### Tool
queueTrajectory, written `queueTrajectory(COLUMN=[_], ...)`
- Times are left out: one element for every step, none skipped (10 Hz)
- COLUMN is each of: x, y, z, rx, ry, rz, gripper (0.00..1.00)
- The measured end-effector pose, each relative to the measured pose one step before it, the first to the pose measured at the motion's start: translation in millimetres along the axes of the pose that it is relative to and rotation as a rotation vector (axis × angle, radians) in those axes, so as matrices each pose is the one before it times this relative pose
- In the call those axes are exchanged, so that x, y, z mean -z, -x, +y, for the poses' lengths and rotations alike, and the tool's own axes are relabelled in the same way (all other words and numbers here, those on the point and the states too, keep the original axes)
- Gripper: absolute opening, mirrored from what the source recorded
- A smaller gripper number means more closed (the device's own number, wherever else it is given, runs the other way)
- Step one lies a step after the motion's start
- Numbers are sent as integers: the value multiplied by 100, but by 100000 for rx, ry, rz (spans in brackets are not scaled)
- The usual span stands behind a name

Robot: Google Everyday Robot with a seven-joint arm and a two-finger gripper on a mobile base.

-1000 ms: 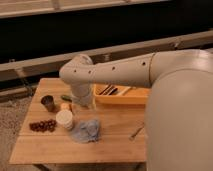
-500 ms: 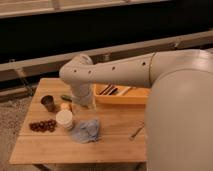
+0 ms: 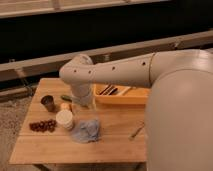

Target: Place eraser in metal cup

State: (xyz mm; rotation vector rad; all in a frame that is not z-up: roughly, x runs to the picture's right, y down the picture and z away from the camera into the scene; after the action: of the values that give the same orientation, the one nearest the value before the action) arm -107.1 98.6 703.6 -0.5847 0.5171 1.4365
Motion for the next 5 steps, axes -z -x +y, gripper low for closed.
queueTrajectory(x=[2,-2,5,12,-75], y=[1,-1,5,31,109], z=[-3,3,1,-7,-206], rx=[-4,6,-10,-129,-805], ry=[0,1,7,2,-573], rz=[-3,1,-6,-64,-433], gripper=[65,65,65,65,65])
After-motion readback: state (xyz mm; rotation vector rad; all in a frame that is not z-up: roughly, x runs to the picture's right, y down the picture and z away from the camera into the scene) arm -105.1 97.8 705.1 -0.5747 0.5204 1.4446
